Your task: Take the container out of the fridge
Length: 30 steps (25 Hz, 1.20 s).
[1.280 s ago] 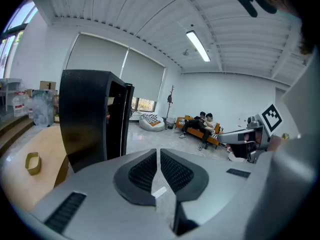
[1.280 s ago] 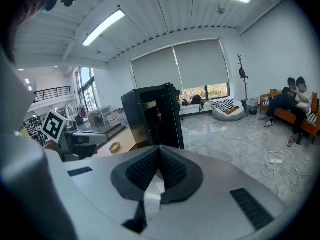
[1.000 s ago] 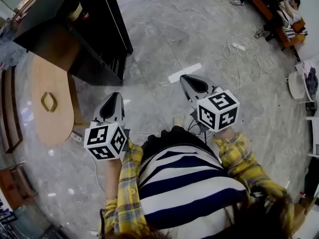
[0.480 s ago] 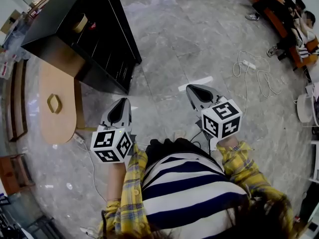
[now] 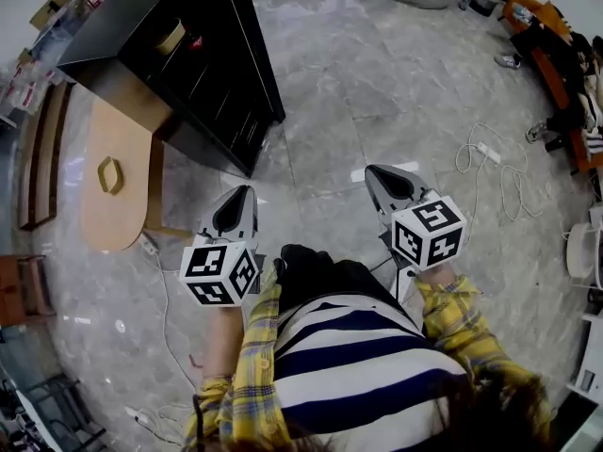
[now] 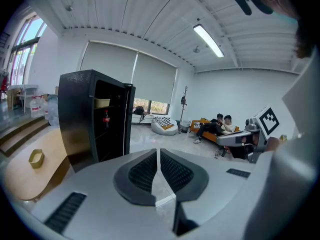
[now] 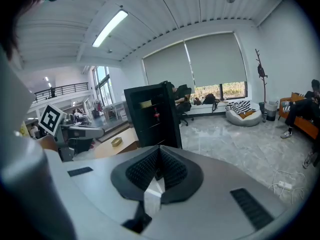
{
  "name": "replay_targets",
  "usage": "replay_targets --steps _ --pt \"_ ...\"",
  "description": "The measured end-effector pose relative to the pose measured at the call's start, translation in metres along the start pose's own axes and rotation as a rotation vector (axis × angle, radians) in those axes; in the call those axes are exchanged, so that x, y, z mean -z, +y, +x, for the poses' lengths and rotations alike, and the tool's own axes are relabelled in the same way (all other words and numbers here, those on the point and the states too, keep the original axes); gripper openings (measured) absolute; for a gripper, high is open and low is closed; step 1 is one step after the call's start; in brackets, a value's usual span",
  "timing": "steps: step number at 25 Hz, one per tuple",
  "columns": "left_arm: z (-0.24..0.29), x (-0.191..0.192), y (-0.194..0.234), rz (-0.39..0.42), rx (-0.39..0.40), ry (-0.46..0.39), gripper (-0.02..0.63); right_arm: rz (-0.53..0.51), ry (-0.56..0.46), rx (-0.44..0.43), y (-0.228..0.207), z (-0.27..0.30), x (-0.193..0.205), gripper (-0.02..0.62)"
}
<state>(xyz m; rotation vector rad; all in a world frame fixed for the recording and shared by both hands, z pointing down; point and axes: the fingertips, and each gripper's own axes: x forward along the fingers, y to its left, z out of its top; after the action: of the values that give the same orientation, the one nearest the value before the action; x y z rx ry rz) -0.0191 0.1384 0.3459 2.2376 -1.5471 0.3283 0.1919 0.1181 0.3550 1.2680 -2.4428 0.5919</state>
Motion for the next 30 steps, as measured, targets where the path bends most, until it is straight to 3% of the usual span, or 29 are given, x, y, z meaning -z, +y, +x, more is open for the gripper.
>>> replay_targets --steps 7,19,30 --pt "0.002 -0.008 0.016 -0.019 -0.076 -0.002 0.035 -0.012 0.015 -0.067 -0.003 0.028 -0.009 0.028" --pt "0.066 -0.042 0.041 -0.052 -0.099 -0.072 0.034 -0.103 0.070 -0.133 -0.029 0.097 -0.048 0.028" --pt "0.096 -0.051 0.092 -0.170 -0.186 -0.082 0.034 -0.237 0.124 -0.246 -0.020 0.174 -0.095 0.028"
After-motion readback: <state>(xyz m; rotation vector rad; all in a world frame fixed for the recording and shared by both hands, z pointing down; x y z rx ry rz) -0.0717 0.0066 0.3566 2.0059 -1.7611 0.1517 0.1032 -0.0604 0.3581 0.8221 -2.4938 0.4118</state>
